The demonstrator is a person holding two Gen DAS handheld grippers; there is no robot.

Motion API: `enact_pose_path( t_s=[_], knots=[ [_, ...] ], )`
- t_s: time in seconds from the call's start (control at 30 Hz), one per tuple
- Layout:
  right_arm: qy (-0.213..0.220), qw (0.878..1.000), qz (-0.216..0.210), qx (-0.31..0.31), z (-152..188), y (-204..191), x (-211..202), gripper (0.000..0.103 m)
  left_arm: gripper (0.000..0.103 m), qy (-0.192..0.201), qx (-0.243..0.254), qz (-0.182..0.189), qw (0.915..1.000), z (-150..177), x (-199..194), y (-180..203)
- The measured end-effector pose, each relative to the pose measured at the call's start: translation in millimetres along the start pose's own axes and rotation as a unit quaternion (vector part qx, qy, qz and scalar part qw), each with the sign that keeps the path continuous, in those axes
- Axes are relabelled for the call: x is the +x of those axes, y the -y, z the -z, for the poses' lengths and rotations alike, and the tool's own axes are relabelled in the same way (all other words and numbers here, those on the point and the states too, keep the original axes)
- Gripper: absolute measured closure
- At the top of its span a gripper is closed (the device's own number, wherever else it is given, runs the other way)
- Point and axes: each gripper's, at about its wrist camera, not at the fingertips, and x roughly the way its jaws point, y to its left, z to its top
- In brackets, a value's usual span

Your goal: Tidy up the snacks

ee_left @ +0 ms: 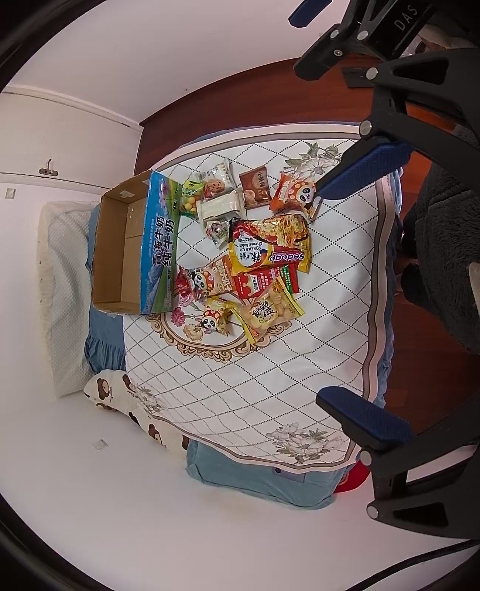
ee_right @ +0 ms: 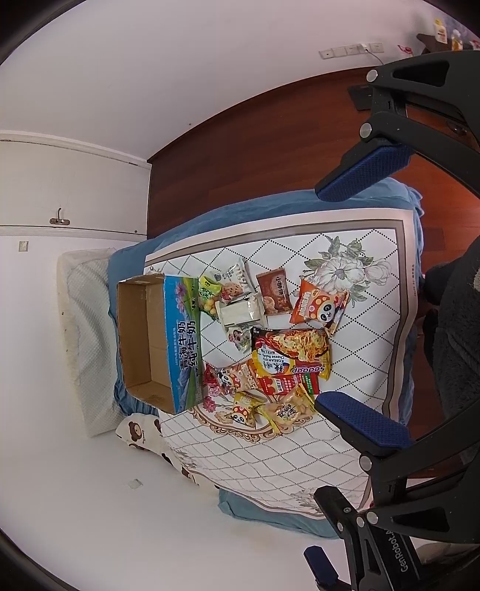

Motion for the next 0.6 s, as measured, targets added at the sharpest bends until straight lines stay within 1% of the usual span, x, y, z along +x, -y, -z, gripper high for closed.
enact_pose_path(
  t_s=[0.17,0.6],
  knots=[
    [0.006,1.000,-0.003,0.002,1.7,3.7,-4.2,0.000,0.000,0.006,-0.001,-0.001,1.0000,6.0,-5.7,3.6],
    [0.015,1.000,-0.009,0.000,5.8,8.5,-8.6,0.000,0.000,0.007,0.000,-0.001,1.0000,6.0,-6.8,1.8]
  ],
)
